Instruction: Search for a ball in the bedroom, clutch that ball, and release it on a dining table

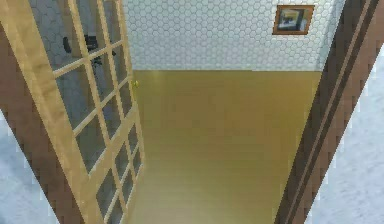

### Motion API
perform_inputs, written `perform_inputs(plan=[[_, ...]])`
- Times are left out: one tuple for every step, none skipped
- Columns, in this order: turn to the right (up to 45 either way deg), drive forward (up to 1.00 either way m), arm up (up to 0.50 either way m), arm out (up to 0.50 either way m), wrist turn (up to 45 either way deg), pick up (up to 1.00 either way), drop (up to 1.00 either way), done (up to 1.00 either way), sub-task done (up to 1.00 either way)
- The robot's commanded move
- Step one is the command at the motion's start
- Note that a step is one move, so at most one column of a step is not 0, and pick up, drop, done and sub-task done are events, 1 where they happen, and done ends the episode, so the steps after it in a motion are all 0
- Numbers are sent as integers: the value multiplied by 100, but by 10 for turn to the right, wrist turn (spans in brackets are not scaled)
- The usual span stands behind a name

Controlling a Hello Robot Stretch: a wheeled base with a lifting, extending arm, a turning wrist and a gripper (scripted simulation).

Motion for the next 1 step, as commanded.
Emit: perform_inputs(plan=[[60,0,0,0,0,0,0,0,0]])
